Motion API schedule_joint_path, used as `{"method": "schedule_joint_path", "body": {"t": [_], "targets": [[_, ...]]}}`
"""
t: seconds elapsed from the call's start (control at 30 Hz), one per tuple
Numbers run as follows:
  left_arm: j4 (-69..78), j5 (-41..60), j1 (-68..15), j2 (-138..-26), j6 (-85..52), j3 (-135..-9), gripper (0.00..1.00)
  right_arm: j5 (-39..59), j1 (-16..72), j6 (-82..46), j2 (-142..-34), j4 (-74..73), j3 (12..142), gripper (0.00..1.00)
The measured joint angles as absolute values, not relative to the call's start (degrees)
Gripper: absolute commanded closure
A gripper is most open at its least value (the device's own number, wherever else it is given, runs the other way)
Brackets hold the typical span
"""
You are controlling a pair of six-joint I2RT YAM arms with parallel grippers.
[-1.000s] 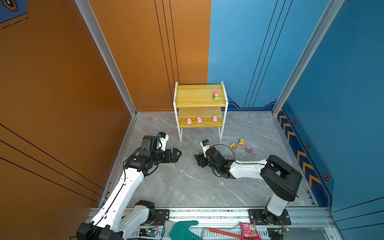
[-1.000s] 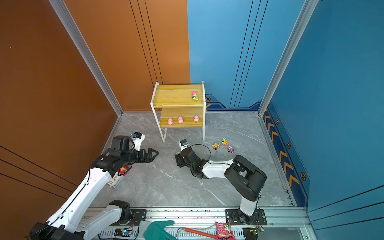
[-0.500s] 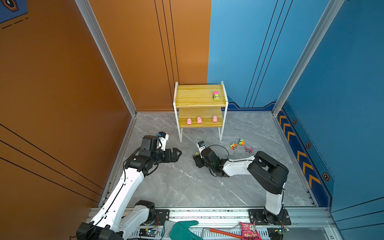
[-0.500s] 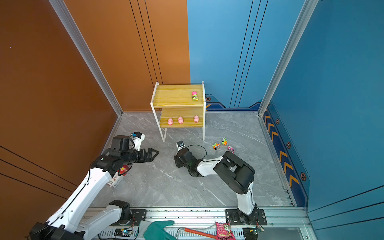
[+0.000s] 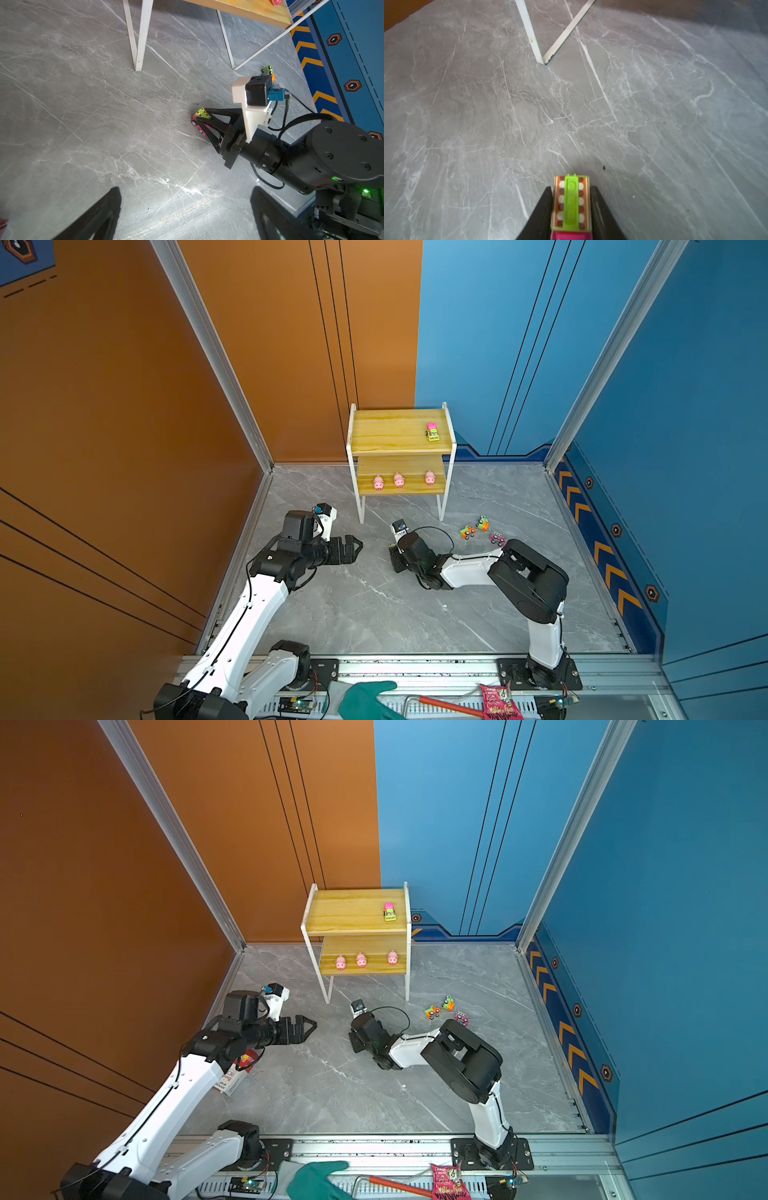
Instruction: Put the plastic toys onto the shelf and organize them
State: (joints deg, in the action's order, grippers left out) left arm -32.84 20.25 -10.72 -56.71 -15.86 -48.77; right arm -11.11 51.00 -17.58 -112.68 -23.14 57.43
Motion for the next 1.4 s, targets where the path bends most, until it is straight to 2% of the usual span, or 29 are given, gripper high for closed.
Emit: {"method": "schedule_joint_path", "body": {"t": [0.3, 0.6, 0.93, 1.17, 1.4], "targets": [[-32.8, 20.2, -10.4, -56.7, -15.9, -48.8, 0.02, -12.3, 52.8, -15.2, -110.8, -20.2, 57.7, 0.75], [-32.8, 20.2, -9.6, -56.7, -15.9, -48.8, 0.02, -13.4, 54.1, -12.9, -98.7, -15.2, 59.6, 0.75], [-32.8, 20.2, -8.9, -56.7, -15.9, -48.8, 0.02, -16.4, 53.9, -8.1, -89.4, -4.1, 74.7, 0.75], [-32.7, 18.9, -10.1, -56.6, -16.1, -49.0, 0.02, -17.6, 50.4, -5.0, -89.8, 1.3, 86.7, 0.75], [-32.8, 15.4, -17.7, -57.4, -16.3, -54.4, 0.02, -18.8, 46.2, -2.9, -94.6, 2.2, 96.3, 0.75]]}}
